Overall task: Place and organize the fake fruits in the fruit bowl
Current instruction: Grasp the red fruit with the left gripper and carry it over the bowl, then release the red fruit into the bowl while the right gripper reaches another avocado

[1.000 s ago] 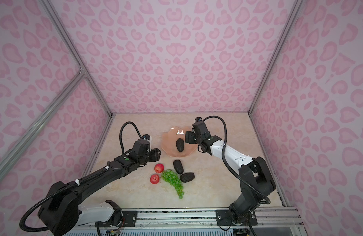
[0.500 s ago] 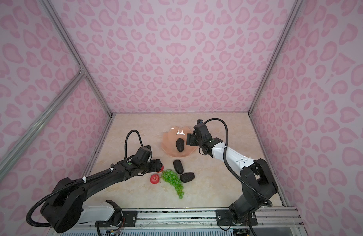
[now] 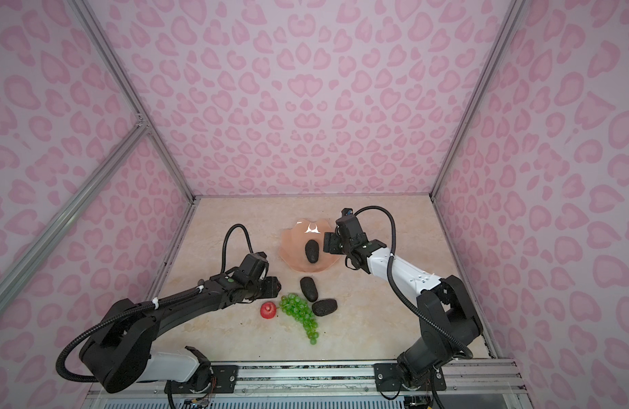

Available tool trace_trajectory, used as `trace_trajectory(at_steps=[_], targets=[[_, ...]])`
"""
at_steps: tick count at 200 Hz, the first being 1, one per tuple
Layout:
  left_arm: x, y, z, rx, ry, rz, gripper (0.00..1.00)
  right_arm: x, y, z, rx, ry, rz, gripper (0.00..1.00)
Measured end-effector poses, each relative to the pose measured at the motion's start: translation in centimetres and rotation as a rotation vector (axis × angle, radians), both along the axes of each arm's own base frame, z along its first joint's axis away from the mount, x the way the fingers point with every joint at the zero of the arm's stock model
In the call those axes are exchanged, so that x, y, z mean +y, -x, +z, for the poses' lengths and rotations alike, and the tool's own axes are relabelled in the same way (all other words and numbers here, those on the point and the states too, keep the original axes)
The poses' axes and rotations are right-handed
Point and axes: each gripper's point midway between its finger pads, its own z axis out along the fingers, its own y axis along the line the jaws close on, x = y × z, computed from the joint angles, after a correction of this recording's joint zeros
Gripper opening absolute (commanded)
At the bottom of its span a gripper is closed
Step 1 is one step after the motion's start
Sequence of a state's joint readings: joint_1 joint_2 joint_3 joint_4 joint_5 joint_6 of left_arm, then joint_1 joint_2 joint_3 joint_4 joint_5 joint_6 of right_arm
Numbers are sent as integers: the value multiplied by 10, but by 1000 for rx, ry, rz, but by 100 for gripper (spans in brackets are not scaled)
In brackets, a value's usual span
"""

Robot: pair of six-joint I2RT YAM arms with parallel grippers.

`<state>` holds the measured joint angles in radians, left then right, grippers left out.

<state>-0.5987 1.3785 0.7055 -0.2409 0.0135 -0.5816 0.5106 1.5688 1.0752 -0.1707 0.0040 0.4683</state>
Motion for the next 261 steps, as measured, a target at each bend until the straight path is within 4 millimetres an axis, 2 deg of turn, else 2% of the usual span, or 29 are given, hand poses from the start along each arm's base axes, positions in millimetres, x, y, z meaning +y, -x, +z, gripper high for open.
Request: trace_trajectory(at_steps=[20, 49, 61, 76, 101, 133, 163, 195, 217, 261], targets=[[-6, -13, 28, -68, 12, -16, 54, 0, 1, -1, 1, 1, 0, 89], [-28, -45, 74, -158, 26, -67, 54, -6, 10, -6, 16, 13, -3, 88], [-39, -61, 84, -180, 24, -85, 54, -10, 15, -10, 25, 23, -8, 88], [-48, -75, 86, -187, 8, -101, 54, -16, 22, -18, 41, 39, -14, 88], [-64, -106, 73, -173, -26, -118, 54, -23, 39, -31, 75, 56, -18, 88], [-72, -130, 49, -134, -51, -111, 54, -25, 62, -44, 108, 96, -3, 87], [-82, -140, 32, -96, -51, -116, 54, -22, 82, -55, 140, 122, 16, 87], [-90, -147, 22, -72, -41, -113, 63, -9, 108, -67, 170, 152, 65, 86], [-90, -149, 18, -59, -34, -98, 74, 1, 127, -72, 184, 184, 113, 86], [-85, -151, 15, -37, -27, -73, 78, 9, 157, -73, 182, 179, 180, 85]])
